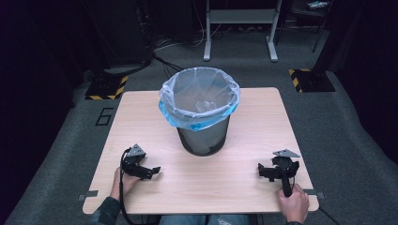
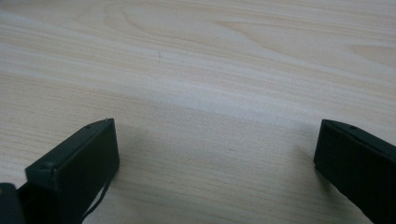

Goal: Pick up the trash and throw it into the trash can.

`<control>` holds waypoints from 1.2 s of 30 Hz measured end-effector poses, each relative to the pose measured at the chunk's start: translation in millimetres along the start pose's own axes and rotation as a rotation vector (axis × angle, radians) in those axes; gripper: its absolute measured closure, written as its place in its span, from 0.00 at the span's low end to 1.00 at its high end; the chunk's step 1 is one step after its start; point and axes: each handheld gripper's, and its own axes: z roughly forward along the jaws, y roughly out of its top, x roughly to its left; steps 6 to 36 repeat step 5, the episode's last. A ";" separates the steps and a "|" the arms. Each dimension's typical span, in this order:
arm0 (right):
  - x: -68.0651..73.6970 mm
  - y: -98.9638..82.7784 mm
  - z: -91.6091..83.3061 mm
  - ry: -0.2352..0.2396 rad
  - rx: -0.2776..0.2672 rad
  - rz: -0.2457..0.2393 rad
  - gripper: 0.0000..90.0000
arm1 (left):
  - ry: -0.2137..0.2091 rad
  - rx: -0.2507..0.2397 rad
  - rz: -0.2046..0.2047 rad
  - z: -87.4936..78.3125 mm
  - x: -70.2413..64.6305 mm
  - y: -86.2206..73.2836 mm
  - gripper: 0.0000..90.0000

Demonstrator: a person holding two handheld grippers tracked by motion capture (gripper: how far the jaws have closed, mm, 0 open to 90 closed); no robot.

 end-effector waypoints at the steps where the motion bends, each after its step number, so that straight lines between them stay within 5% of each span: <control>1: 0.1 -0.1 0.1 -0.001 -0.001 0.001 0.00 | 0.013 0.009 0.009 0.3 -1.4 -0.3 0.00; 36: 0.1 0.1 0.3 -0.005 -0.004 -0.001 0.00 | 0.035 0.011 0.002 -0.4 -0.9 -1.0 0.00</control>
